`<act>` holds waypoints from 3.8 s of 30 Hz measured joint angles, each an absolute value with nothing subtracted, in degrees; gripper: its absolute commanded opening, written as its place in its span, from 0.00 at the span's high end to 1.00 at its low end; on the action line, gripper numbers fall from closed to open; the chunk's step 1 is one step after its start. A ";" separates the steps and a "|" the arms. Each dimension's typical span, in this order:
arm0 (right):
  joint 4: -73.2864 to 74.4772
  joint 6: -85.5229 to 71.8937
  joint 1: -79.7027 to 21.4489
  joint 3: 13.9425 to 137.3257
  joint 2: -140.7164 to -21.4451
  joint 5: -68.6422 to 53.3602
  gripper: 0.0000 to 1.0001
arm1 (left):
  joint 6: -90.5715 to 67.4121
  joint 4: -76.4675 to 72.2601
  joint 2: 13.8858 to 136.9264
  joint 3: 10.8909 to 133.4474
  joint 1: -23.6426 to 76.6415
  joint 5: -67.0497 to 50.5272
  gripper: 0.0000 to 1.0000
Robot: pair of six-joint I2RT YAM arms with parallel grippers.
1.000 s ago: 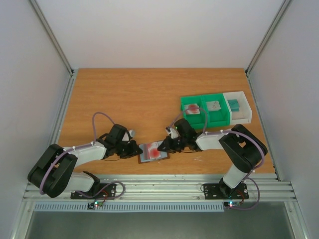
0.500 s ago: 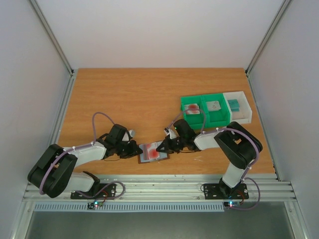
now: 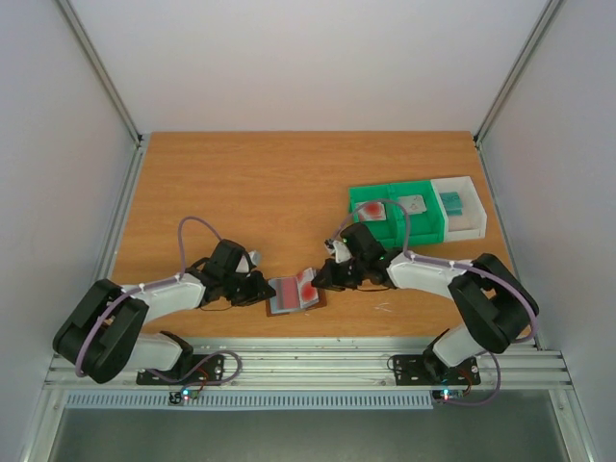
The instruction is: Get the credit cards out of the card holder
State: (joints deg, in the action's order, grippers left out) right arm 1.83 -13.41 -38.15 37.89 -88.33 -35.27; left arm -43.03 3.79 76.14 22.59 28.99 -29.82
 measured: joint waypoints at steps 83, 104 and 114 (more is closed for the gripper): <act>-18.48 -40.62 -40.23 28.40 -57.69 -30.96 0.54 | -54.59 3.68 53.91 36.60 29.87 -39.97 1.00; -31.51 -48.01 -40.23 27.35 -61.60 -29.69 0.99 | -70.24 -12.10 48.99 28.77 29.98 -30.28 0.95; -32.25 -45.25 -40.25 25.89 -61.80 -30.06 0.99 | -68.82 -9.72 46.09 28.45 30.02 -28.91 0.26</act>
State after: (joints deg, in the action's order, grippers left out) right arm -32.25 -45.25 -40.25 25.89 -61.80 -30.06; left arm -68.82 -9.72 46.09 28.45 30.02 -28.91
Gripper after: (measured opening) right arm 0.018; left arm 0.577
